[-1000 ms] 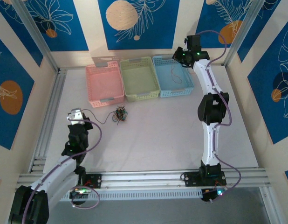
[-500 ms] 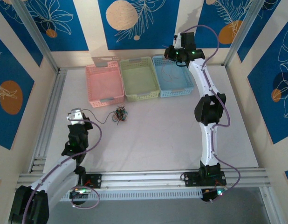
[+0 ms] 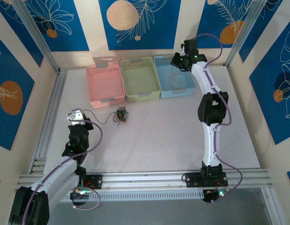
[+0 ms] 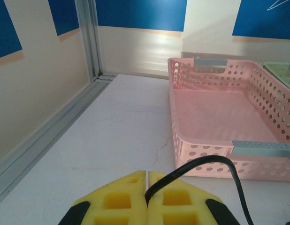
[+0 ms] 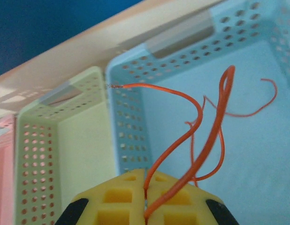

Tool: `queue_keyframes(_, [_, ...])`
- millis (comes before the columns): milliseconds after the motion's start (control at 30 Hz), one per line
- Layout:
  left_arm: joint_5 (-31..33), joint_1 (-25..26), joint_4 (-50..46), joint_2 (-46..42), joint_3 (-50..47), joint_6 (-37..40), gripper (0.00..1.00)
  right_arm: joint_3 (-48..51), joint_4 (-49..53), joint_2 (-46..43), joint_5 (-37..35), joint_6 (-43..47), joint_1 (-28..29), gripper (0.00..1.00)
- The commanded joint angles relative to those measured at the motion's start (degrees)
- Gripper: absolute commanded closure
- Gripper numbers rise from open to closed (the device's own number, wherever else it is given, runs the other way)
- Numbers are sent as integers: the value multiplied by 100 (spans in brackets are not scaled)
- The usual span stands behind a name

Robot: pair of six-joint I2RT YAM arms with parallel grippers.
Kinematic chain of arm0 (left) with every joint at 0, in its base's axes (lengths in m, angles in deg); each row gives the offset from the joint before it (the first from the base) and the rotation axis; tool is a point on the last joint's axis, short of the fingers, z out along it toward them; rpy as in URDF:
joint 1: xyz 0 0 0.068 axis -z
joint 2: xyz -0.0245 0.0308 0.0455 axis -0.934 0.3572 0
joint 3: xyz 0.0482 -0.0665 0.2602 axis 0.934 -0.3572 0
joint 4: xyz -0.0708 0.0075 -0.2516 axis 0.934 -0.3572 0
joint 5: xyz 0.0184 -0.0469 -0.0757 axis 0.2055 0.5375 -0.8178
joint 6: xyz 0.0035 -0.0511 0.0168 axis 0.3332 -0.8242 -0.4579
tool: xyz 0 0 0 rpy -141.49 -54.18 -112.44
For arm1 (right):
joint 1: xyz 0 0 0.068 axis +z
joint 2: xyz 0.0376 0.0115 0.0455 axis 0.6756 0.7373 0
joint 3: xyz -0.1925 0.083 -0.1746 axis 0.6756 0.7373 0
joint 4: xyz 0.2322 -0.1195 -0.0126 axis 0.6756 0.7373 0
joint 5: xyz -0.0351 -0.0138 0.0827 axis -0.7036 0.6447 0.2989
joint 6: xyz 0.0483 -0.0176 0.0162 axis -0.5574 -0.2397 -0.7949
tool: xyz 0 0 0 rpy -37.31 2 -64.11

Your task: Untangle the cables

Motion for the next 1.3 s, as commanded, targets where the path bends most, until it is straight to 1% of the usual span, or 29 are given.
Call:
queue_keyframes(0, [-45,-55,155,-4,38,-89,100,-54,157,225,-15,23,-62,95])
queue_keyframes(133, [-53,-50,153,0,37,-75,100,-130,277,322,287,122,-6,84])
queue_keyframes(200, [-56,-53,156,-8,41,-75,100,-147,303,325,343,135,50,75])
queue_keyframes(300, [-65,-54,153,-6,44,-80,100,-247,442,316,184,186,133,62])
queue_keyframes(367, [-72,-54,157,-8,43,-76,100,-318,595,283,-6,212,176,58])
queue_keyframes(433, [-74,-52,160,-9,38,-80,100,-226,615,134,-55,249,185,56])
queue_keyframes(500, [-96,-50,154,-4,44,-76,100,133,444,-184,-55,236,198,56])
queue_keyframes(567, [-143,-52,166,-4,37,-78,100,684,102,-615,8,211,224,56])
queue_keyframes(633, [-283,-55,184,-1,44,-66,100,1437,-428,-1125,244,176,266,57])
queue_keyframes(700, [-771,-55,178,70,109,-2,100,2356,-1185,-1743,699,203,357,57])
queue_keyframes(767, [-1405,-55,389,318,175,86,100,3181,-1885,-2270,932,293,485,57])
queue_keyframes(900, [-2716,-38,899,960,333,86,100,4831,-3383,-3140,1348,796,825,57])
queue_keyframes(967, [-3301,-24,1172,1248,398,60,100,5523,-4125,-3404,1492,1151,976,56])
queue_keyframes(1033, [-3704,-4,1256,1425,472,58,100,6144,-4900,-3524,1796,1498,1099,56])
queue_keyframes(1100, [-3900,39,1335,1460,477,77,100,6568,-5473,-3477,2462,1946,1217,56])
queue_keyframes(1167, [-3857,53,1328,1462,474,88,100,6666,-5548,-3290,2890,2405,1410,56])
queue_keyframes(1267, [-3766,60,1244,1493,510,99,100,6436,-5127,-2853,2986,3052,1836,56])
